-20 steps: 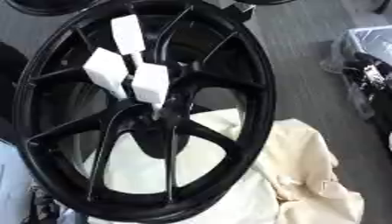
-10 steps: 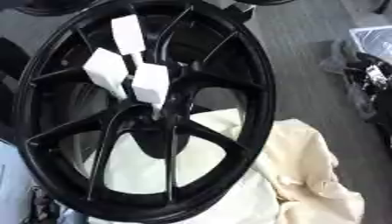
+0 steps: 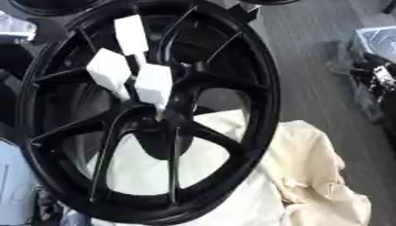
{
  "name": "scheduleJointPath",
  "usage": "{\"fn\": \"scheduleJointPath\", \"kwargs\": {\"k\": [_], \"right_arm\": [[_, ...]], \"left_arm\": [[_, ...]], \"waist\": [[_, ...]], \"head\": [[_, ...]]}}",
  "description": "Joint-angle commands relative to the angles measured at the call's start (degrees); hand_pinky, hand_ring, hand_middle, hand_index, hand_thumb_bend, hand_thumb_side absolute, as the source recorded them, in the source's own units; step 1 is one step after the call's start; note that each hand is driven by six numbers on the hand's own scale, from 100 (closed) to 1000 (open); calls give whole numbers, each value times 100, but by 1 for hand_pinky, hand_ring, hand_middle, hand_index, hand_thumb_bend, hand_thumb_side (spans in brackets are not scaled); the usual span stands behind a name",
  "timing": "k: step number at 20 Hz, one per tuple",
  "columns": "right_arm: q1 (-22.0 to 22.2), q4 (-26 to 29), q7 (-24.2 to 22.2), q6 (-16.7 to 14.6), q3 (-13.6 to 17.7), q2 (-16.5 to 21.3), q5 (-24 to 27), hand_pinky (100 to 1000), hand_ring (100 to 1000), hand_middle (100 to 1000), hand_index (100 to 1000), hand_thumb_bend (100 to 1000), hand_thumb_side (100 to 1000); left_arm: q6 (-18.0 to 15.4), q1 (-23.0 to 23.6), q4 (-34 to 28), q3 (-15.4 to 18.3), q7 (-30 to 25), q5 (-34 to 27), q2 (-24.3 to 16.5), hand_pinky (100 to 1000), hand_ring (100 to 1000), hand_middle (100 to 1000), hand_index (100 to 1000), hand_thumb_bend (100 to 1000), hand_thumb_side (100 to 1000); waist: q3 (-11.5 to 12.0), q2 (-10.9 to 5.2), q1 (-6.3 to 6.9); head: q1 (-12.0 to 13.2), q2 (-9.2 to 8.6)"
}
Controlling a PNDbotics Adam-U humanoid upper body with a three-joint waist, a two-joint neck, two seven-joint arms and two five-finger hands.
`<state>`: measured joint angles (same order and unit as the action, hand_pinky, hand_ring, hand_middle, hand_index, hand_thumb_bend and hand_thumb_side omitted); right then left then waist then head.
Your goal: Pull the pin out of the wheel hub.
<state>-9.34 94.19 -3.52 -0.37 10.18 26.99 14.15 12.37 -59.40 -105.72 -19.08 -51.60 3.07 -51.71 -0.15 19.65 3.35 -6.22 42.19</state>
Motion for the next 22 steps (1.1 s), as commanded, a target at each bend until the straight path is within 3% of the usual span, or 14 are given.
{"fn": "scheduleJointPath", "kwargs": {"k": [1,9,14,22], "right_arm": [[-43,69,-26,-11,23,106,-6,1000,866,786,896,100,677],[-43,51,-33,-3,25,90,-14,1000,867,787,896,100,680],[-57,44,-48,10,19,75,-16,1000,867,787,896,100,683],[-54,29,-59,18,17,51,-25,1000,868,787,897,100,685]], "left_arm": [[13,-115,66,-36,-37,49,-56,747,714,699,814,396,368],[-53,-72,229,-244,-37,-3,-31,746,711,689,785,430,372],[-136,38,221,-258,-37,-71,-76,747,708,700,786,483,318],[-193,124,149,-299,-37,-64,-88,755,721,716,787,510,346]], "waist": [[-6,-106,-13],[-24,-104,-11],[-26,-103,-3],[-40,-103,-4]], "head": [[-23,-65],[-54,-61],[-99,-72],[-105,-92]]}}
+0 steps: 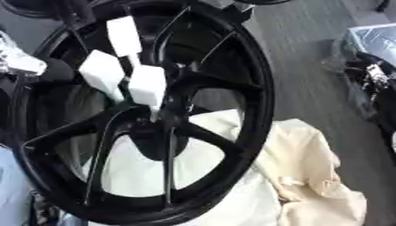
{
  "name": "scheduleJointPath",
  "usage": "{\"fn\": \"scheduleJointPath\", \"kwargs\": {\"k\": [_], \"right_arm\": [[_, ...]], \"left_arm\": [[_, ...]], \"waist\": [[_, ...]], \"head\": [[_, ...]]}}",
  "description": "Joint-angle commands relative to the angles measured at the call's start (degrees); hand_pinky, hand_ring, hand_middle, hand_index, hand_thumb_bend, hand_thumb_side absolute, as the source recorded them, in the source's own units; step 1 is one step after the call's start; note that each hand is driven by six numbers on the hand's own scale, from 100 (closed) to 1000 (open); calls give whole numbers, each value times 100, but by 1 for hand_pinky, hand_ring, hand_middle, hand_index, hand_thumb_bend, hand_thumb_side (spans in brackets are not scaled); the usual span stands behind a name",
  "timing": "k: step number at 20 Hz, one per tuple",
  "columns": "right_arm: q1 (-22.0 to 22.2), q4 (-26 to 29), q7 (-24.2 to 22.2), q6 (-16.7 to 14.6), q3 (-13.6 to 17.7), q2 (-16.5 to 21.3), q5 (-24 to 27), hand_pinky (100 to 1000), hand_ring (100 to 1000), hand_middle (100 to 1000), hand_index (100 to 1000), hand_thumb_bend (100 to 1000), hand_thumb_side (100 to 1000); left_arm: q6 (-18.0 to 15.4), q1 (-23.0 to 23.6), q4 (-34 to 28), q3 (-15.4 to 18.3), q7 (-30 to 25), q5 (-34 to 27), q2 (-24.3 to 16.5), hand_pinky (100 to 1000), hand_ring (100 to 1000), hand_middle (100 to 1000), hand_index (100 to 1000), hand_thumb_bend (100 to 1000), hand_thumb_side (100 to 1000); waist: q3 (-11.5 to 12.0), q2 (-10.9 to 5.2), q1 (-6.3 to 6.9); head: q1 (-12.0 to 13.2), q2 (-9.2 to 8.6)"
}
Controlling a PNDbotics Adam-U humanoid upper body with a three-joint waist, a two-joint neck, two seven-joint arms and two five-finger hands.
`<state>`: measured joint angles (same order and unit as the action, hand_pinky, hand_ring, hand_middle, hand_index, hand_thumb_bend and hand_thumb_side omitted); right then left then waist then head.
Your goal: Pull the pin out of the wheel hub.
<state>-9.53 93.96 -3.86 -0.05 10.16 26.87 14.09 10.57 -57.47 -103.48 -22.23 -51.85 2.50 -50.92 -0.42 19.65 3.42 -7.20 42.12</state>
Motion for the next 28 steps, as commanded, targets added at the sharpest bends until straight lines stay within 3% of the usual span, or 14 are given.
{"fn": "scheduleJointPath", "kwargs": {"k": [1,9,14,28], "right_arm": [[-37,52,-29,-14,16,63,-19,1000,868,787,897,100,685],[-43,48,-45,-10,9,59,-20,1000,868,788,897,100,687],[-39,36,-51,-6,8,45,-37,1000,868,788,897,100,690],[-42,22,-72,-4,5,35,-50,1000,868,789,898,100,690]], "left_arm": [[-19,-75,-78,-11,-12,2,-163,755,721,715,787,511,346],[-74,-87,-100,-188,-12,196,-151,754,711,681,787,529,329],[-134,-59,-111,-234,-12,386,-134,734,638,625,780,502,319],[-115,10,-141,-257,-12,436,-145,716,606,610,768,475,316]], "waist": [[-14,-103,-13],[-12,-89,-13],[-9,-73,-14],[8,-60,-19]], "head": [[-1,-89],[32,-122],[31,-128],[35,-122]]}}
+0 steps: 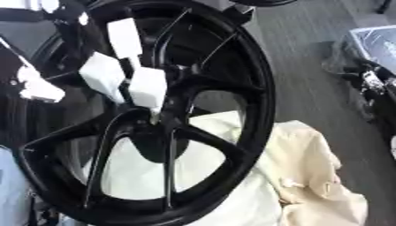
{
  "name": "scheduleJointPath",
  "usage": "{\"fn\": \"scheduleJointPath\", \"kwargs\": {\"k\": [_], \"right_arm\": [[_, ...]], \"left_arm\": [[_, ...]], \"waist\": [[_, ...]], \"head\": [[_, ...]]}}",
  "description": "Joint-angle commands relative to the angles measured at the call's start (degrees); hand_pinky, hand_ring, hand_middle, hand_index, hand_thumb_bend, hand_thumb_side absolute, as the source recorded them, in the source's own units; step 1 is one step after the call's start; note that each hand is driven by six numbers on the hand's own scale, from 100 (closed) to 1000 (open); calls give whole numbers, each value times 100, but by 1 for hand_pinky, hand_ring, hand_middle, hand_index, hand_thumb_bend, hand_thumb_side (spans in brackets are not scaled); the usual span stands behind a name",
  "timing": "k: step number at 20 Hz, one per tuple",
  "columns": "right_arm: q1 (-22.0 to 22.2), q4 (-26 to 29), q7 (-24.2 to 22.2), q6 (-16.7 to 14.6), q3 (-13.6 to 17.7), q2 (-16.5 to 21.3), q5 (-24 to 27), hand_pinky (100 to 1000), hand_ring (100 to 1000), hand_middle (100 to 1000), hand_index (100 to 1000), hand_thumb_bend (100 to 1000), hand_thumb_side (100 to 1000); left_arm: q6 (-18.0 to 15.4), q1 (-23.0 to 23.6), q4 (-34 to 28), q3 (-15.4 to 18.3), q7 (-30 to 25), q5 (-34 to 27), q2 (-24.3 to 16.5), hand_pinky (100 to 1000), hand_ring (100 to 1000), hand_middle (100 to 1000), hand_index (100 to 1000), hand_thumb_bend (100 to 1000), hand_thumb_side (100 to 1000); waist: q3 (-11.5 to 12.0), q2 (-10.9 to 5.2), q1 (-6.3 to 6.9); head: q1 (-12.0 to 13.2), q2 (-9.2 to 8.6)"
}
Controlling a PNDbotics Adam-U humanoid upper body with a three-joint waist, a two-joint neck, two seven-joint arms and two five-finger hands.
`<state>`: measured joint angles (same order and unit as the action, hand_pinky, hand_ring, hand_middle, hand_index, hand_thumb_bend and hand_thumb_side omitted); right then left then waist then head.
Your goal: Pull the pin out of the wheel hub.
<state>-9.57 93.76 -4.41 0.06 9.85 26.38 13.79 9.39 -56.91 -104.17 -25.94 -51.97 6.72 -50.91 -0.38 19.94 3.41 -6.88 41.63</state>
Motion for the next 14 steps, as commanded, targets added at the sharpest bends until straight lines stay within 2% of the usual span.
{"fn": "scheduleJointPath", "kwargs": {"k": [1,5,7,10,14], "right_arm": [[-37,39,-18,-14,37,82,-22,1000,868,789,898,100,690],[-37,38,-19,-19,41,88,-23,1000,868,789,898,100,688],[-38,39,-21,-20,39,89,-20,1000,868,789,898,100,688],[-46,38,-33,-19,33,83,-16,1000,868,790,898,100,688],[-37,38,-39,-24,36,82,-13,1000,868,790,898,100,687]], "left_arm": [[6,-38,-80,121,1,-10,-152,715,603,607,767,472,318],[23,31,-231,151,1,-98,-240,714,603,606,766,469,315],[61,56,-262,185,1,-83,-268,722,635,644,782,477,313],[103,41,-169,186,1,7,-246,733,687,686,796,480,313],[89,-18,47,128,1,105,-169,734,694,696,802,482,320]], "waist": [[5,-89,-18],[10,-89,-18],[16,-90,-18],[16,-94,-23],[8,-95,-37]], "head": [[2,-72],[-1,-71],[-1,-71],[3,-74],[9,-77]]}}
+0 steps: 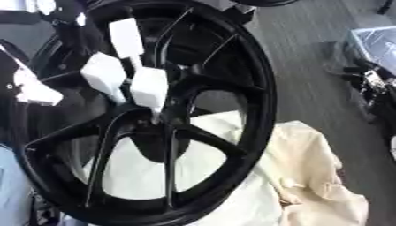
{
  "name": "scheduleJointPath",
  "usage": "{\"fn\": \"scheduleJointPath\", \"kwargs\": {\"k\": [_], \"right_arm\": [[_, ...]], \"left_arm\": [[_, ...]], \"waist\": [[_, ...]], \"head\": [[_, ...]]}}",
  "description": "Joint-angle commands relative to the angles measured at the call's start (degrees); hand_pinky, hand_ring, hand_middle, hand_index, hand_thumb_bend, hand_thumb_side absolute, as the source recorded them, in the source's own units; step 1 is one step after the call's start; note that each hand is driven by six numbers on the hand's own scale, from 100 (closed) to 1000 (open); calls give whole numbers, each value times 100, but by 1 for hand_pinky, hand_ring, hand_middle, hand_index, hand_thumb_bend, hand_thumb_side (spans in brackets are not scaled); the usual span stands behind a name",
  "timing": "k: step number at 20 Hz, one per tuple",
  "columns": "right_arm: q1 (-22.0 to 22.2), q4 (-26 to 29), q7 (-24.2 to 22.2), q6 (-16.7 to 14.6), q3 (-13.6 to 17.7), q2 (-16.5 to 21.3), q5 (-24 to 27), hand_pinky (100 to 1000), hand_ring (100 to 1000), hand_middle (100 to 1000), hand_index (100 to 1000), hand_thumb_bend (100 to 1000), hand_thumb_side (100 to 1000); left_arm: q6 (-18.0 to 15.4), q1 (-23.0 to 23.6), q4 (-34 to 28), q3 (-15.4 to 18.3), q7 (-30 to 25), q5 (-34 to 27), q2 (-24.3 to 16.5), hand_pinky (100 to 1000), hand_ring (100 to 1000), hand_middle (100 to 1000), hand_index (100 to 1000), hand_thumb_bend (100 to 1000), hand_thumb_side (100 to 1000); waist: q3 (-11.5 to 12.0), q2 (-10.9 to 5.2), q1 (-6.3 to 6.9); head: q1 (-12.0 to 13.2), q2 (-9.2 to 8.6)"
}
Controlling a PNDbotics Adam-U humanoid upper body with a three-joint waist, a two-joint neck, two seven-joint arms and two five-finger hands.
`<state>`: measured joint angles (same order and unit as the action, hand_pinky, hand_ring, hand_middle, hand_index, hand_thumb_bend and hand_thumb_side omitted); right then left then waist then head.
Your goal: Pull the pin out of the wheel hub.
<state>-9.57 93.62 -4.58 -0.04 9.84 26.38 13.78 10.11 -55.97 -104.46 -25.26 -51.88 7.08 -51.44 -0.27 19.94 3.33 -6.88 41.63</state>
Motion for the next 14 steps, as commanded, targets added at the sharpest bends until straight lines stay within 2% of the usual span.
{"fn": "scheduleJointPath", "kwargs": {"k": [1,14], "right_arm": [[-37,52,-23,-15,37,82,-9,1000,868,790,898,100,687],[-36,39,-41,-12,38,66,-21,1000,868,791,898,100,688]], "left_arm": [[6,-127,122,43,-9,91,-97,734,694,698,803,482,320],[-102,-171,424,-12,-9,270,21,733,692,697,803,486,327]], "waist": [[-3,-94,-30],[-5,-76,-25]], "head": [[11,-80],[7,-86]]}}
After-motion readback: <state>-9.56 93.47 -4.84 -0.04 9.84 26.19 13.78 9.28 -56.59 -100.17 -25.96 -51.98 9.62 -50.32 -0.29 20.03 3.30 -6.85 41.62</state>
